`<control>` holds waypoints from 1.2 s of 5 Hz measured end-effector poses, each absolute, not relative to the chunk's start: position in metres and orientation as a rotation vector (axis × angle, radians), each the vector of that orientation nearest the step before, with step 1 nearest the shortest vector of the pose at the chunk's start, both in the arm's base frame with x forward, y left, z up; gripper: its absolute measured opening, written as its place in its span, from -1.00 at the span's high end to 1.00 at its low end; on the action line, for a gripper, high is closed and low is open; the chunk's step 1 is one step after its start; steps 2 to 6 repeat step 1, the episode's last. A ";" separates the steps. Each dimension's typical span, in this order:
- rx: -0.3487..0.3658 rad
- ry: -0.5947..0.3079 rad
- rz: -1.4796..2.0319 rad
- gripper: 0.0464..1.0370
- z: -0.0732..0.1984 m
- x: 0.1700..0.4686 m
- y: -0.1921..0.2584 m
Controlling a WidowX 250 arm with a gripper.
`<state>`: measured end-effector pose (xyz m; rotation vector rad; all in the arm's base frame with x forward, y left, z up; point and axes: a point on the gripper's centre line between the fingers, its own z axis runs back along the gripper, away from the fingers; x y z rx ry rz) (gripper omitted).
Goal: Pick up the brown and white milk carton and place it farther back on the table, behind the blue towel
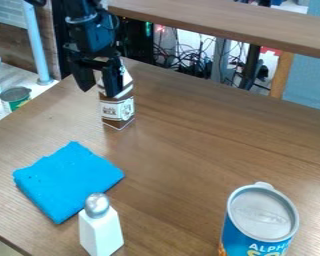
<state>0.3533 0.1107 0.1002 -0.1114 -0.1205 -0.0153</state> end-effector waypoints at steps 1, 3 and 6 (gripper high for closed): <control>-0.074 -0.253 -0.019 -0.93 0.140 0.354 0.109; -0.074 -0.253 -0.019 -0.93 0.140 0.354 0.109; -0.074 -0.253 -0.019 -0.93 0.140 0.354 0.109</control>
